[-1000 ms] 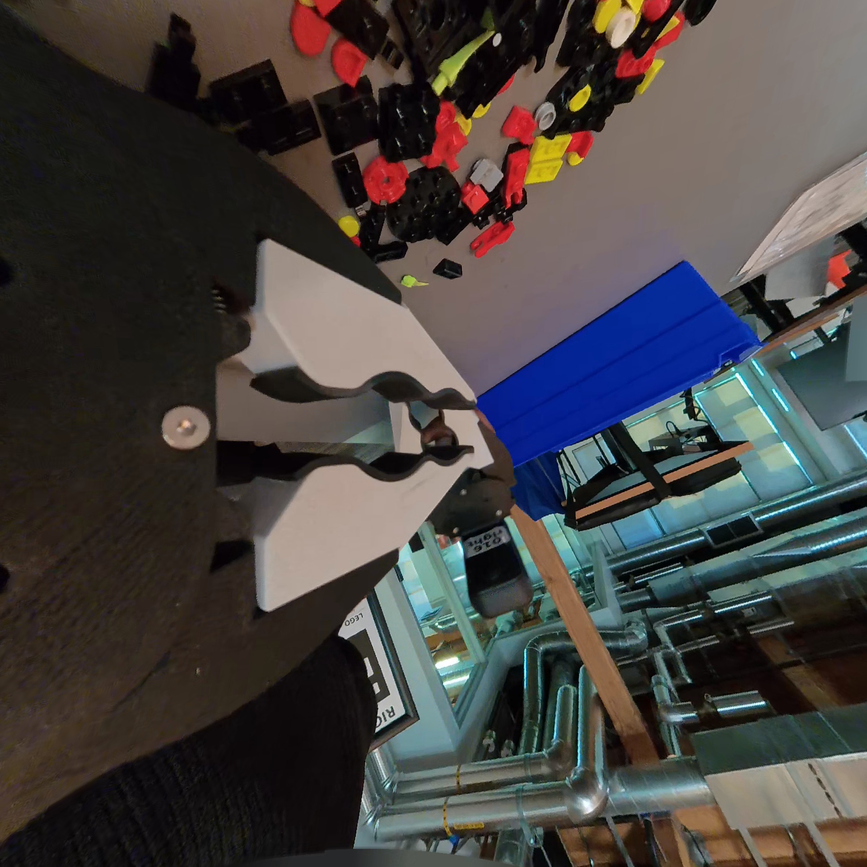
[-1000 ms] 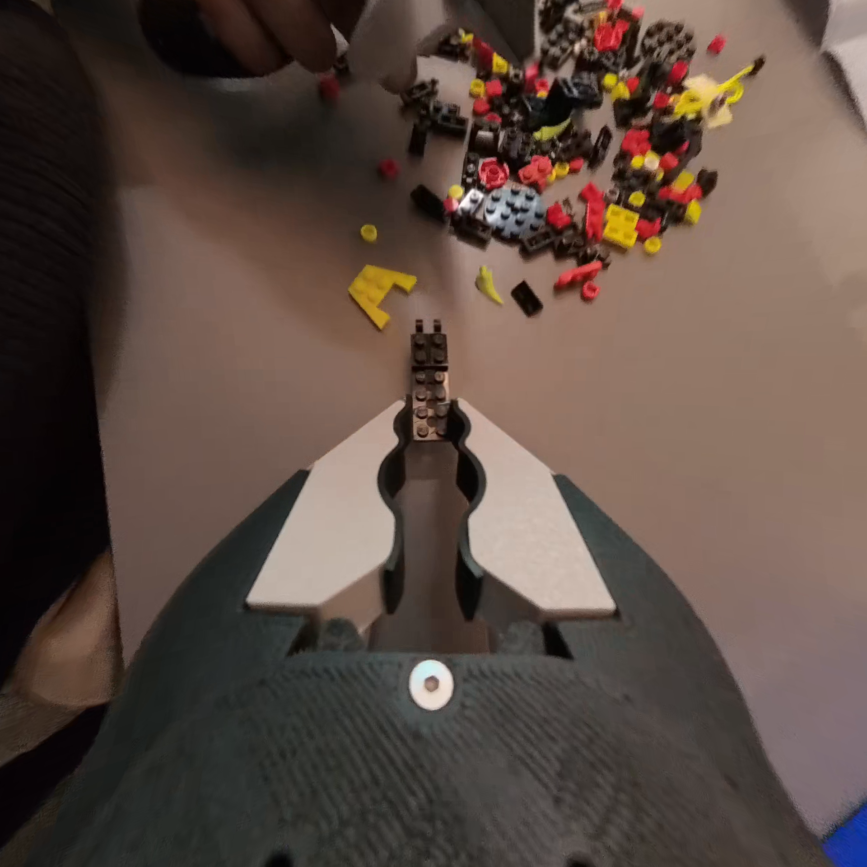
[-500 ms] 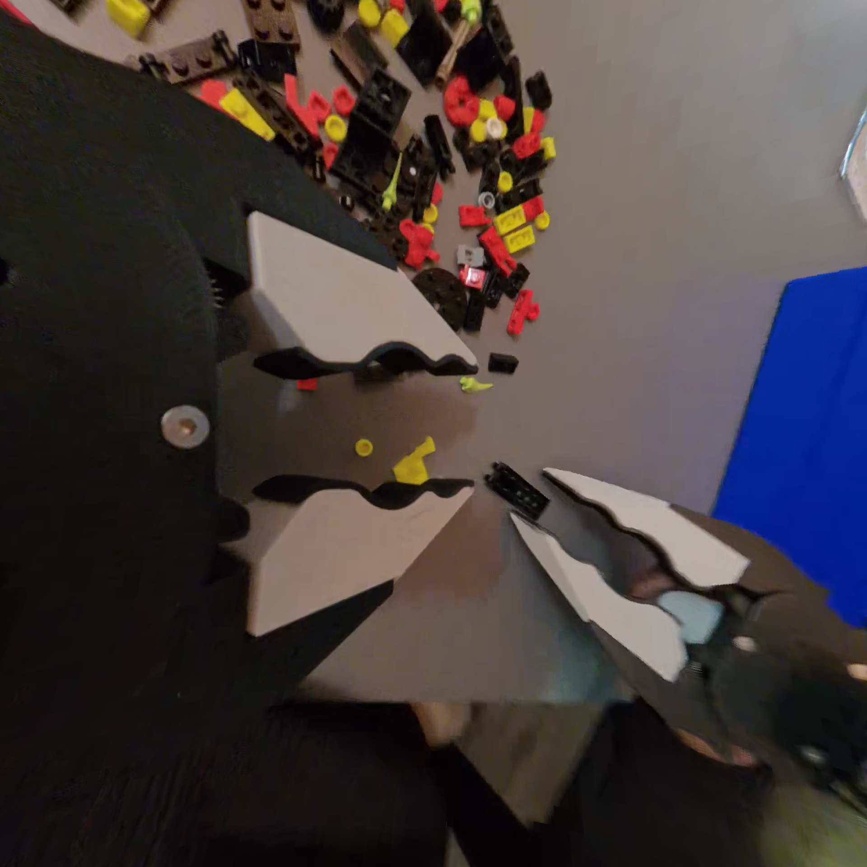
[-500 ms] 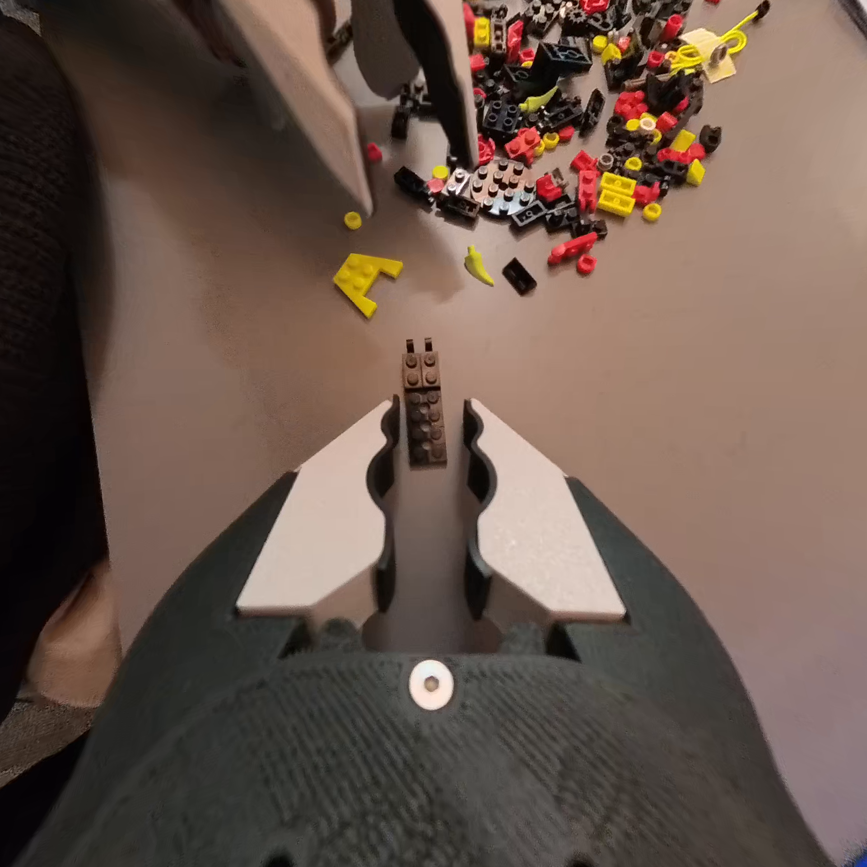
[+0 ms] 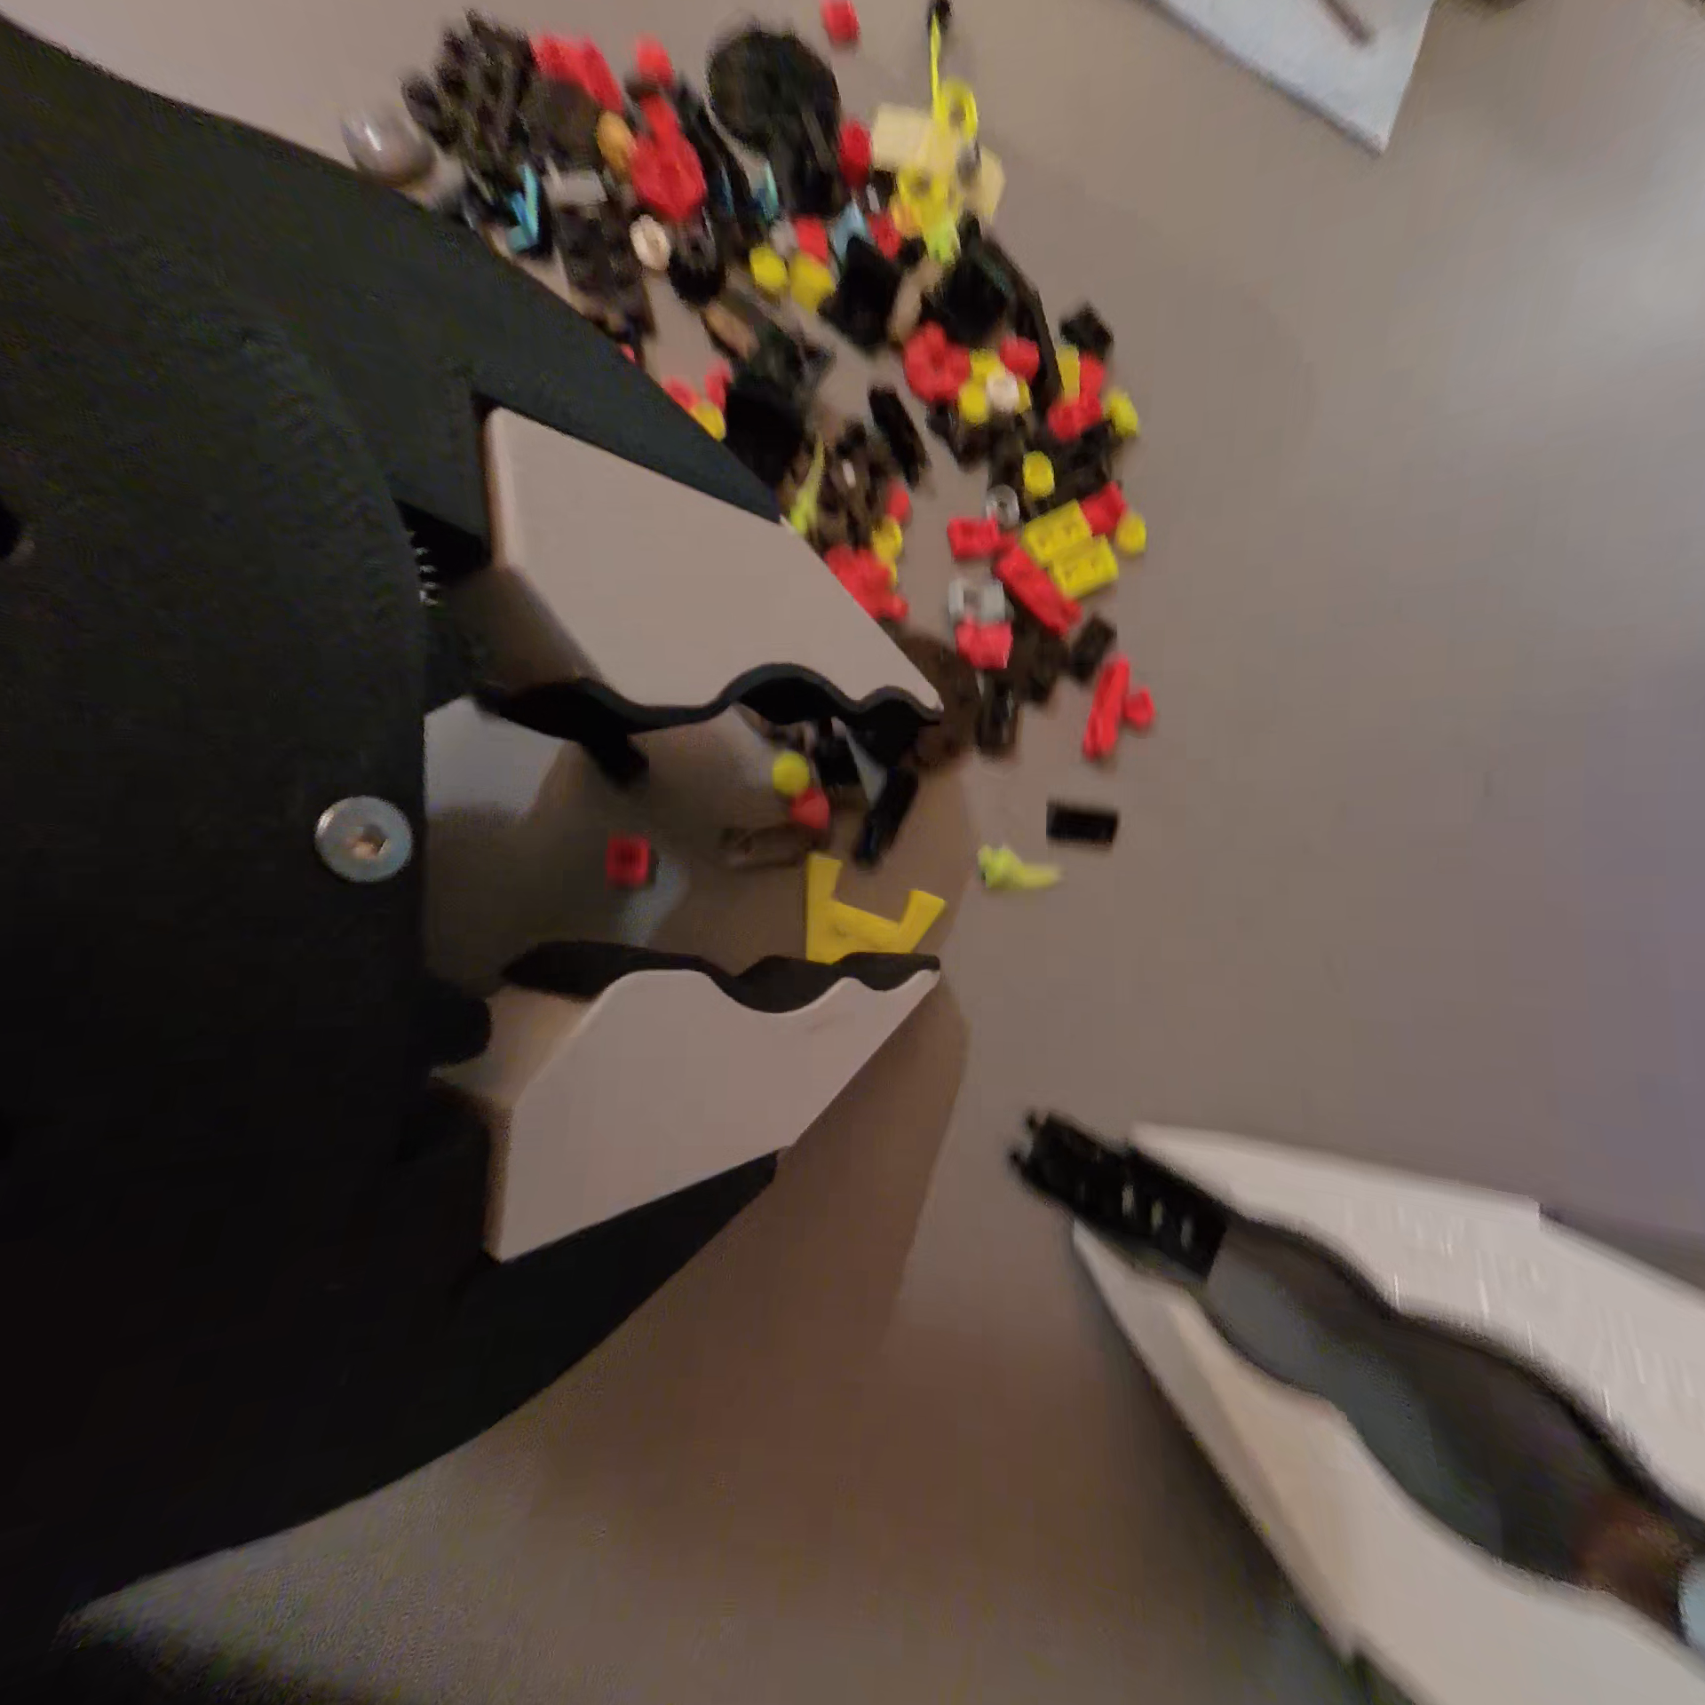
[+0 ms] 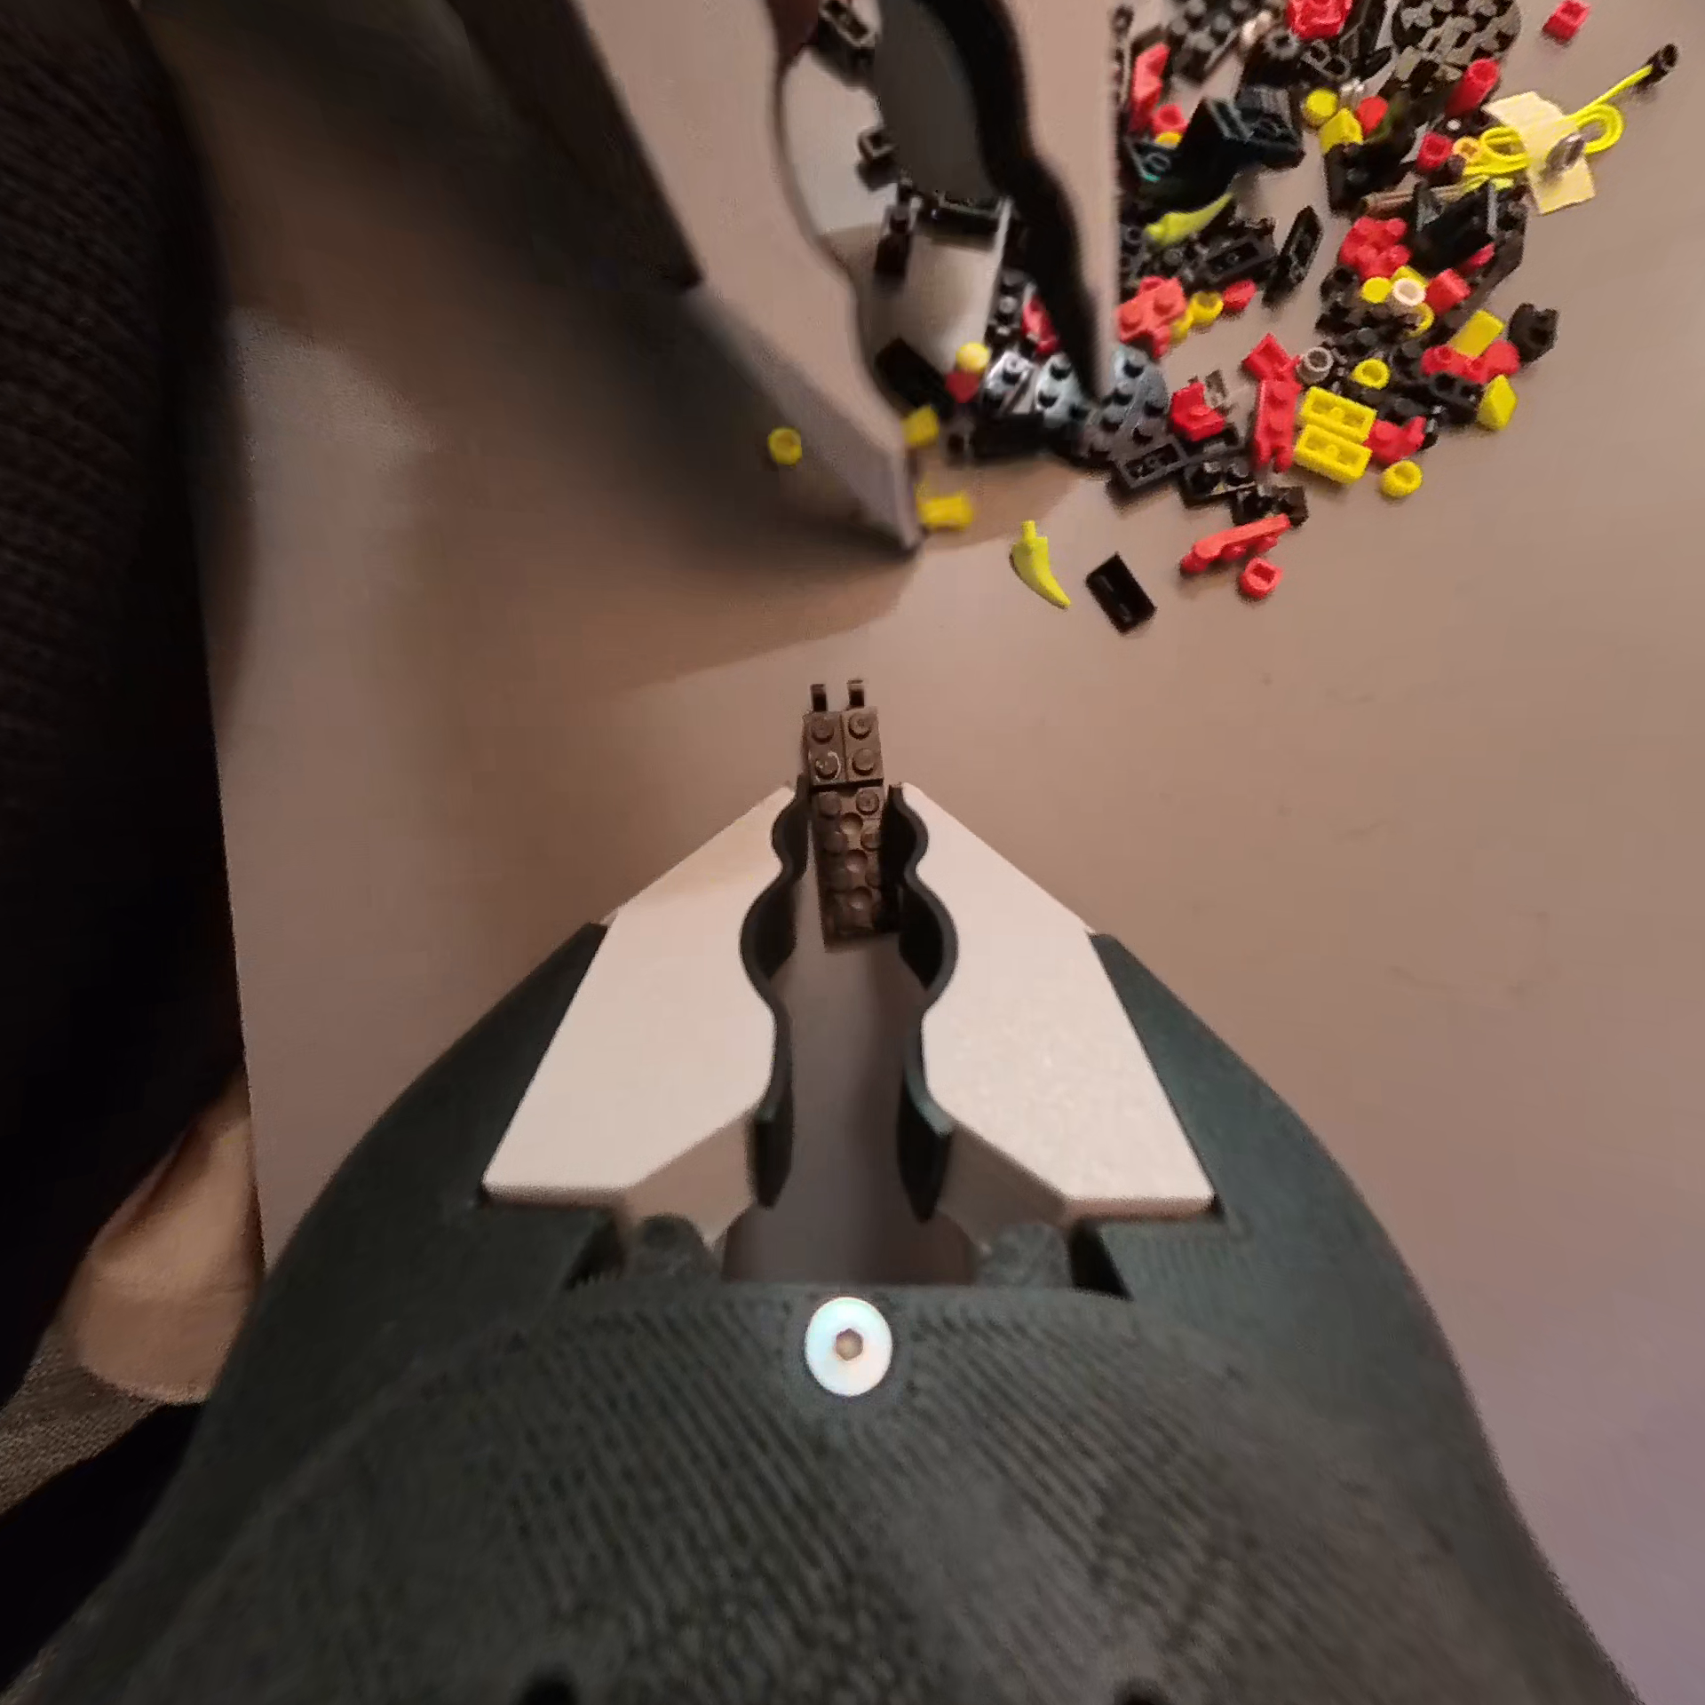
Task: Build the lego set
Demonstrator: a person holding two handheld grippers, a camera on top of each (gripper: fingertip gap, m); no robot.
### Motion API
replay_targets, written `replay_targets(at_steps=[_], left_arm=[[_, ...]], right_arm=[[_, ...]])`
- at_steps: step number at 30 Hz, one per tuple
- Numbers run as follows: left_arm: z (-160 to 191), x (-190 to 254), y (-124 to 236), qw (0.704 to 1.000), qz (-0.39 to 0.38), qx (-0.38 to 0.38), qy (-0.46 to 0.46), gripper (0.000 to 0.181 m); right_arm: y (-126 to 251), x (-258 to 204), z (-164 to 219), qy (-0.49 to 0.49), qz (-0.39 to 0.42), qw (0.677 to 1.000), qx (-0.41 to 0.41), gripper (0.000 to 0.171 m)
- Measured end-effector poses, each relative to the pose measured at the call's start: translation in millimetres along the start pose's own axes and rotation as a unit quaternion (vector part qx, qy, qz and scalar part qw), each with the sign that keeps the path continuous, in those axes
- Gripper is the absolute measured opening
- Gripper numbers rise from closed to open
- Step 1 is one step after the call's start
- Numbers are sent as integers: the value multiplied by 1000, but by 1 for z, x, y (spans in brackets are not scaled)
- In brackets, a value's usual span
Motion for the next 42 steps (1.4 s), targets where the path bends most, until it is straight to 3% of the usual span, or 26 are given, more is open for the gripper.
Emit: replay_targets(at_steps=[3, 8, 15, 18, 21, 23, 27, 29, 31, 38, 42], left_arm=[[2, -30, 6, 999, -43, 6, 18, 44], [-31, -49, 35, 985, -17, 133, 112, 45], [-21, -75, 69, 982, -87, 137, 97, 40], [-19, -79, 87, 971, -83, 160, 160, 39], [-23, -66, 109, 945, -31, 203, 253, 39], [-17, -60, 121, 939, -34, 216, 265, 38], [22, -48, 124, 974, -38, 100, 202, 45], [33, -45, 121, 981, -32, 61, 182, 78], [33, -42, 118, 983, -9, 46, 178, 96], [49, -44, 112, 991, -37, -15, 129, 100], [57, -44, 105, 992, -59, -52, 97, 99]], right_arm=[[-2, -2, -1, 2, -5, 1000, 0, 15], [-7, -10, -4, 5, -25, 1000, 2, 15], [-14, -27, -12, 19, -59, 998, 9, 18], [-17, -25, -25, 24, -41, 998, 41, 18], [-25, -26, -41, 28, -34, 996, 74, 10], [-36, -28, -44, 35, -40, 996, 67, 10], [-56, -24, -36, 62, -34, 997, 23, 10], [-63, -20, -42, 48, -43, 997, 38, 9], [-70, -13, -45, 43, -46, 997, 38, 2], [-89, 32, -54, 47, 35, 997, 53, 0], [-86, 32, -62, 26, 11, 996, 86, 1]])
Point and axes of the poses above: each gripper's, where its closed fingertips meet, y back along the fingers, z out of its underside, x = y × z across the jaws, the point moved 5 cm from there along y, back along the fingers, and after that the axes turned 15 degrees about x, right-handed, at the moved point
